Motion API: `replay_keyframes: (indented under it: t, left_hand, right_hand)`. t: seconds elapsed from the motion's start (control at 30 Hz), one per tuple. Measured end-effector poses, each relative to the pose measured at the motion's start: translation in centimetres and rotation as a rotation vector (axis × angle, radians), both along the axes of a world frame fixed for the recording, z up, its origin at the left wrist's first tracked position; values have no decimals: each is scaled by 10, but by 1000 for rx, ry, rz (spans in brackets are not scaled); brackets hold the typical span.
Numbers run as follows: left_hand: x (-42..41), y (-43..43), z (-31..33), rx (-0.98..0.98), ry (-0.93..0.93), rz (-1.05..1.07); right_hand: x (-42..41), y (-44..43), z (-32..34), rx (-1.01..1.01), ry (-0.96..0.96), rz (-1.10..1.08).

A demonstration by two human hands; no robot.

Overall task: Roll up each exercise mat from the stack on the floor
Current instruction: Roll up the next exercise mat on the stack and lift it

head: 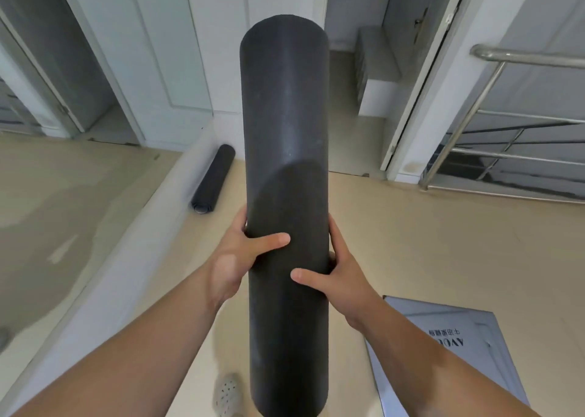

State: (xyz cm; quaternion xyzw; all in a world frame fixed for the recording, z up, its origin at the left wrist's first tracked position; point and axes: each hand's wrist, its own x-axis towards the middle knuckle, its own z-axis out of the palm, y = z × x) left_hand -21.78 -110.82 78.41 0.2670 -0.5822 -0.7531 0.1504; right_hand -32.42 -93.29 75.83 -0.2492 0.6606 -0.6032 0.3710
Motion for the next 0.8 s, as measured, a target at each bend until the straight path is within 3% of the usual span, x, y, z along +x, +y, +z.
replay_keyframes:
  t: [0.33,0.8]
  left_hand:
    - [-104,-248,7,12,-91,-65]
    - [-302,-563,-39,46,-202,76]
  right_hand:
    - [-85,-239,8,8,-24,-100]
    - [-314,-566,-50,58,-116,85]
